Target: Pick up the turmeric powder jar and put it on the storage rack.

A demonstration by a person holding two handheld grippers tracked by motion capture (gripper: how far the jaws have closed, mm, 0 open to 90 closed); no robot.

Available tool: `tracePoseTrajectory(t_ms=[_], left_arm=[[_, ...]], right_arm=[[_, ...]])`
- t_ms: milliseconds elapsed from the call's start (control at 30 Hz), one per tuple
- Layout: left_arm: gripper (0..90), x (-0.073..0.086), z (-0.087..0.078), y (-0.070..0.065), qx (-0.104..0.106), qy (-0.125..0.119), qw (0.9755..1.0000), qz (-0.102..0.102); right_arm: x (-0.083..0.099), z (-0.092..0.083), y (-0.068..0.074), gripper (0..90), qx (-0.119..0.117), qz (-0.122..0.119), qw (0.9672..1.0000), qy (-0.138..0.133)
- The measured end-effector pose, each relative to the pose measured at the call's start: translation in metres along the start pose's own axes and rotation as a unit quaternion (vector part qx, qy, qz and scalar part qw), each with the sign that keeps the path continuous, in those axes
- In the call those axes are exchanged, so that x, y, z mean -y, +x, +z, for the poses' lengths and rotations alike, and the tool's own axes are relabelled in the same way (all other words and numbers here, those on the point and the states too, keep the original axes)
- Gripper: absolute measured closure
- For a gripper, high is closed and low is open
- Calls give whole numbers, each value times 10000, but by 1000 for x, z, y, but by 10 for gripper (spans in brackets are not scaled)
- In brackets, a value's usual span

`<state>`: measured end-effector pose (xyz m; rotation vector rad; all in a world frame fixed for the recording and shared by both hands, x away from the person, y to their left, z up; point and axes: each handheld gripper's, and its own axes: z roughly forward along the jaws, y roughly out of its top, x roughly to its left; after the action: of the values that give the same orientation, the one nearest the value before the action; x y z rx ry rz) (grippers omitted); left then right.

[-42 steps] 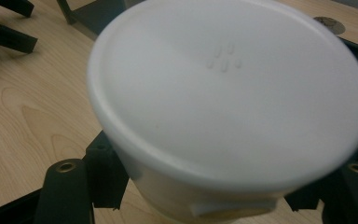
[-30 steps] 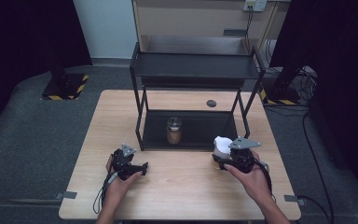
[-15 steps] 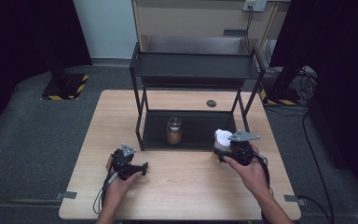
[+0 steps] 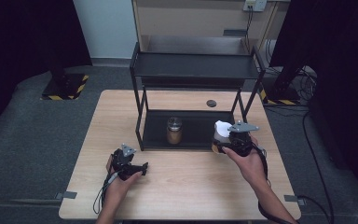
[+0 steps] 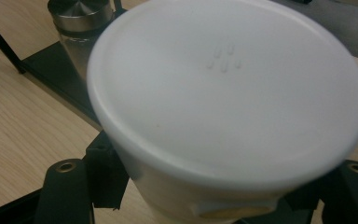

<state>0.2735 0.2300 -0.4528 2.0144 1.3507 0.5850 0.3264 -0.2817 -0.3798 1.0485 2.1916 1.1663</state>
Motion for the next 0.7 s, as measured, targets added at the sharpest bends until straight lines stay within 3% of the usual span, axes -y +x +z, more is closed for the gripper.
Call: tracePoseTrajectory(t_ms=[700], left_arm=[[0, 0, 0, 0, -3, 3, 10000, -1]], right_arm=[[-15, 32, -8, 317, 47, 114, 9999, 15]])
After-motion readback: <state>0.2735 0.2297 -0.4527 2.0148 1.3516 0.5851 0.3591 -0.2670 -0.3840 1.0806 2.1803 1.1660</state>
